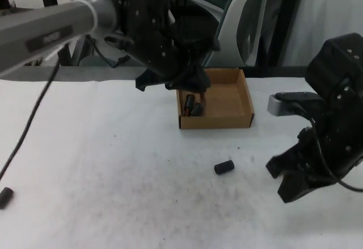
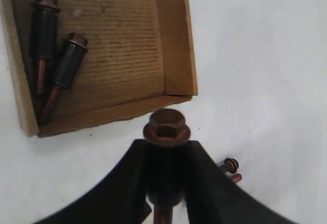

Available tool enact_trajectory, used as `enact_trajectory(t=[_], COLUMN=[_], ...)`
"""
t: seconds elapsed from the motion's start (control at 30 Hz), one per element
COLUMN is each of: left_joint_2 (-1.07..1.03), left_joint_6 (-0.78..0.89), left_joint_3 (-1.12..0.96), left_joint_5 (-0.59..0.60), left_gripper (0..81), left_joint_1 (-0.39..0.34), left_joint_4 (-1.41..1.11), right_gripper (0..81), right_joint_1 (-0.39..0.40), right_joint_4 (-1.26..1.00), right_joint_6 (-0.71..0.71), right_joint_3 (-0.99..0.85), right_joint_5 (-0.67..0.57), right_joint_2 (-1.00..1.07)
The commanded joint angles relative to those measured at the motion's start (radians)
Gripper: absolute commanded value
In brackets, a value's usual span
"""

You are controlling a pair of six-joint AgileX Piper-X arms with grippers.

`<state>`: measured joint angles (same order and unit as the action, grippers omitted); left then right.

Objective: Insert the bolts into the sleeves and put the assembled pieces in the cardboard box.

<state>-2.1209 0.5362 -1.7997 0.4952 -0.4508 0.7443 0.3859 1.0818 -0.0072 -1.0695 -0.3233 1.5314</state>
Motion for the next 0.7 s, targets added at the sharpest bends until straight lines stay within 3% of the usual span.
enact_trajectory(t=[0.0,0.3,0.67], left_joint_2=[-0.022,-0.165,-0.286], left_joint_6=[-0.001,0.011,-0.097], left_joint_3=[-0.052,-0.212,-0.431], left_joint_5=[0.004,0.0,-0.109], left_gripper=[0.8,0.8,0.8], left_joint_1=[0.002,0.026,0.034], left_joint_4=[0.025,0.068,0.182], right_gripper=[0.5,0.5,0.5], right_joint_1=[-0.076,-0.211,-0.255], right_joint_4=[-0.005,-0.077,-0.24], right_joint_6=[0.087,0.281,0.481], right_joint_3=[-0.04,-0.049,-0.049], right_joint_5=[-0.003,-0.003,0.021], right_joint_2=[0.055,0.106,0.111])
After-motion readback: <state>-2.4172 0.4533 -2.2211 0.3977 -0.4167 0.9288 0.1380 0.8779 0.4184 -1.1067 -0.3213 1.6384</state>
